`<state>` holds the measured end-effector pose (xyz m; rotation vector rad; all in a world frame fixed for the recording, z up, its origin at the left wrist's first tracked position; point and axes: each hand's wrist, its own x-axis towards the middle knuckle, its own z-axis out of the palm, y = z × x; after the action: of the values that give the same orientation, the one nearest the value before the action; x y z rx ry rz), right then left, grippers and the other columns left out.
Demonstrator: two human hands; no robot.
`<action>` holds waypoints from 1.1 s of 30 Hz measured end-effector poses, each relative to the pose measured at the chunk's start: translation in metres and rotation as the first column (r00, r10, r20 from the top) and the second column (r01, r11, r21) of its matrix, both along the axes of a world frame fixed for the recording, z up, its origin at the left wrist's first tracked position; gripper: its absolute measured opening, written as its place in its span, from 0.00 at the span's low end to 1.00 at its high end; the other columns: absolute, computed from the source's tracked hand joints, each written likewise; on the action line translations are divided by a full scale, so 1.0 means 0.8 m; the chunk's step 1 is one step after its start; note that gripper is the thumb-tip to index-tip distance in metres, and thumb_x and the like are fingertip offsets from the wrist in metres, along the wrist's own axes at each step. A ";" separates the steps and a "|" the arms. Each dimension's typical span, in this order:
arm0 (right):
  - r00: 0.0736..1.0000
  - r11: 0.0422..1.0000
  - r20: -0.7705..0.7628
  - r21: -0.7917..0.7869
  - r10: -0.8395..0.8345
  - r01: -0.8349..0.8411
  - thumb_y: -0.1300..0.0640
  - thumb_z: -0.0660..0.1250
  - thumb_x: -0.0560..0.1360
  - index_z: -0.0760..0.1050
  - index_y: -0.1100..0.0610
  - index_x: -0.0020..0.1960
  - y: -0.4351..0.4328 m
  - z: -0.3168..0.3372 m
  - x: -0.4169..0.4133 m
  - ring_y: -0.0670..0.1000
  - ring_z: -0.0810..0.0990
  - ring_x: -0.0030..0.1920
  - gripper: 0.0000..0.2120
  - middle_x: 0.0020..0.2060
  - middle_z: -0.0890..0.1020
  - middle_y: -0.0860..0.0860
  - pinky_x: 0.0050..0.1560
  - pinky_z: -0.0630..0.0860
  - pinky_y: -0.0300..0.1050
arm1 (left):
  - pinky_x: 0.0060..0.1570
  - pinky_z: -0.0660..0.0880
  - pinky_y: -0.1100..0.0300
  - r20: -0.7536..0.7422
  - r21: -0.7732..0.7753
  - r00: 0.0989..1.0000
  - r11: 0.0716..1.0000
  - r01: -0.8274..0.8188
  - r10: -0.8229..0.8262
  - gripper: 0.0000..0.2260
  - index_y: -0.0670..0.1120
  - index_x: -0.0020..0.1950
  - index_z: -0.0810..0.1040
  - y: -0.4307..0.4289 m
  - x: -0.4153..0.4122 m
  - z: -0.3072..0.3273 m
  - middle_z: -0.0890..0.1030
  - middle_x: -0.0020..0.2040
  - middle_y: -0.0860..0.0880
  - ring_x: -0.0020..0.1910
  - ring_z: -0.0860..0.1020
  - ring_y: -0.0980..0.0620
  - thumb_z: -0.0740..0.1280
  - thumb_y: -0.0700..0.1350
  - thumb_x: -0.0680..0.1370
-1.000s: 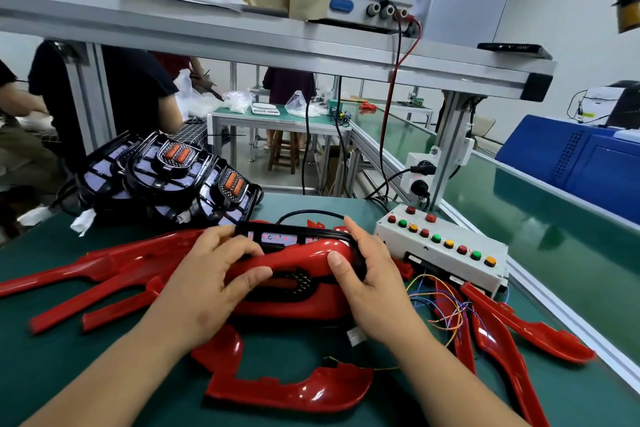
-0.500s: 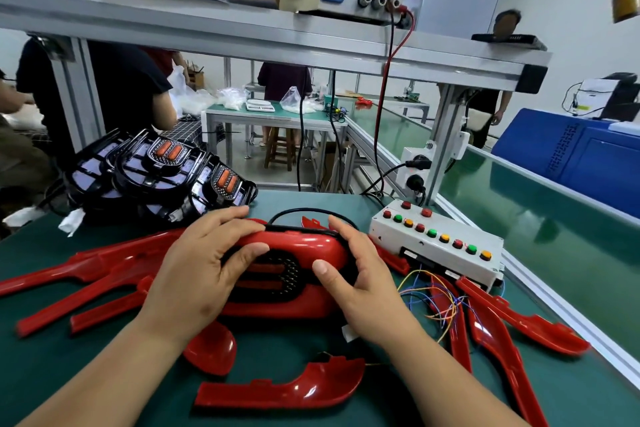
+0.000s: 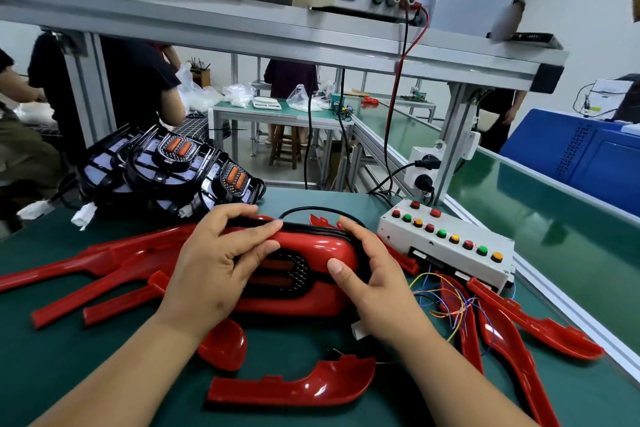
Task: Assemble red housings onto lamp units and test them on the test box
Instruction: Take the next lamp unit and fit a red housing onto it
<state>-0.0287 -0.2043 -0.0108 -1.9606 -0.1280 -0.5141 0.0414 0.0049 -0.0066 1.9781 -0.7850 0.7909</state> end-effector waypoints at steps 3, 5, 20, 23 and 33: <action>0.999 0.998 -0.041 0.054 -0.010 0.013 0.59 0.71 0.76 0.69 0.43 0.68 0.000 -0.002 0.002 0.47 0.74 0.66 0.25 0.65 0.75 0.46 0.69 0.70 0.55 | 0.58 0.59 0.81 -0.240 -0.094 0.971 0.995 -0.027 0.003 0.28 0.62 0.71 0.66 -0.001 0.002 0.000 0.70 0.64 0.55 0.60 0.64 0.74 0.68 0.59 0.71; 0.998 0.996 -0.047 0.078 -0.034 0.038 0.54 0.72 0.74 0.69 0.47 0.70 0.000 -0.004 0.004 0.48 0.74 0.66 0.26 0.65 0.76 0.47 0.69 0.70 0.56 | 0.57 0.61 0.76 -0.410 -0.090 0.911 0.996 0.001 -0.038 0.33 0.65 0.74 0.58 0.002 0.006 -0.002 0.69 0.65 0.59 0.61 0.66 0.72 0.63 0.65 0.70; 0.997 0.973 -0.042 0.221 -0.064 0.072 0.41 0.64 0.71 0.71 0.46 0.68 0.004 0.000 0.006 0.49 0.74 0.66 0.26 0.64 0.77 0.48 0.70 0.69 0.54 | 0.61 0.72 0.58 -0.539 -0.552 0.696 0.823 0.134 -0.474 0.15 0.65 0.57 0.73 -0.020 -0.007 0.005 0.78 0.54 0.67 0.58 0.74 0.69 0.54 0.65 0.74; 0.994 0.981 -0.043 0.165 -0.097 0.103 0.38 0.61 0.71 0.69 0.47 0.70 0.006 -0.001 0.006 0.48 0.71 0.68 0.30 0.67 0.74 0.49 0.72 0.66 0.53 | 0.45 0.81 0.60 -0.563 -0.560 0.679 0.821 0.107 -0.472 0.14 0.63 0.54 0.74 -0.024 -0.010 0.006 0.83 0.49 0.58 0.49 0.82 0.60 0.58 0.65 0.74; 0.968 0.969 -0.046 0.021 -0.246 0.247 0.34 0.57 0.69 0.66 0.52 0.74 0.008 0.004 0.005 0.47 0.70 0.69 0.38 0.69 0.73 0.51 0.72 0.65 0.50 | 0.56 0.77 0.41 -0.645 -0.572 0.588 0.819 0.053 -0.488 0.22 0.63 0.59 0.75 -0.018 -0.006 0.004 0.82 0.57 0.46 0.58 0.81 0.47 0.49 0.70 0.76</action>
<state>-0.0248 -0.1976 -0.0076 -1.9713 0.1519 -0.6308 0.0363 -0.0096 -0.0038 1.4249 -0.2897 -0.1160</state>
